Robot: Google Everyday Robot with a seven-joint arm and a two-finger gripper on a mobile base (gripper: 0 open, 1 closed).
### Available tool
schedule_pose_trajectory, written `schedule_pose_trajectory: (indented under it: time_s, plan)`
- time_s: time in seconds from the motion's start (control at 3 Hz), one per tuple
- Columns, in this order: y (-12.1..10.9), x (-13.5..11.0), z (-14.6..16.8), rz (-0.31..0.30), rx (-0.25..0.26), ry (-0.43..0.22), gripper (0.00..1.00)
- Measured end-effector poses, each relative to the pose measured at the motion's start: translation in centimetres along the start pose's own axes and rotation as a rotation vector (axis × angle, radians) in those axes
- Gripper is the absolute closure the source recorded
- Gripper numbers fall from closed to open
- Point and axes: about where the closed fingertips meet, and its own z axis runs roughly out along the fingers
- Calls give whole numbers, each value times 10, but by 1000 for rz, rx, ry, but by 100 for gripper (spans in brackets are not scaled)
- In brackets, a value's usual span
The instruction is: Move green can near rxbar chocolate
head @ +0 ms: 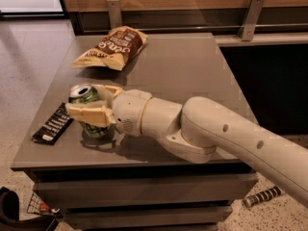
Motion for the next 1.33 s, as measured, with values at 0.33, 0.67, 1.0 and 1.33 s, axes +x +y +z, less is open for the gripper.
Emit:
schedule_pose_trajectory:
  time_s: [0.33, 0.67, 1.0, 1.33]
  plan:
    - [7, 26, -2, 51, -2, 5, 100]
    - [7, 27, -4, 55, 0, 3, 100]
    - [7, 24, -4, 55, 0, 3, 83]
    - [7, 24, -4, 55, 0, 3, 58]
